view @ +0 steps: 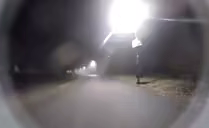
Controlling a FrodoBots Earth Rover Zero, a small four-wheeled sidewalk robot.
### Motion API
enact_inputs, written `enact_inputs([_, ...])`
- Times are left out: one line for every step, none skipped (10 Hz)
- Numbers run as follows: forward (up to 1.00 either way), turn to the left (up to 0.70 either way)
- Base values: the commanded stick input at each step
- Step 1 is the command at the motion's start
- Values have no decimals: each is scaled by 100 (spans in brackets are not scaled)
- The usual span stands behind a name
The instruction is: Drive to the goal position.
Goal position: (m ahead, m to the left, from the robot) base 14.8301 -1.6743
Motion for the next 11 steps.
enact_inputs([100,7])
enact_inputs([100,7])
enact_inputs([100,7])
enact_inputs([100,7])
enact_inputs([100,7])
enact_inputs([100,6])
enact_inputs([100,6])
enact_inputs([100,5])
enact_inputs([100,5])
enact_inputs([100,5])
enact_inputs([100,5])
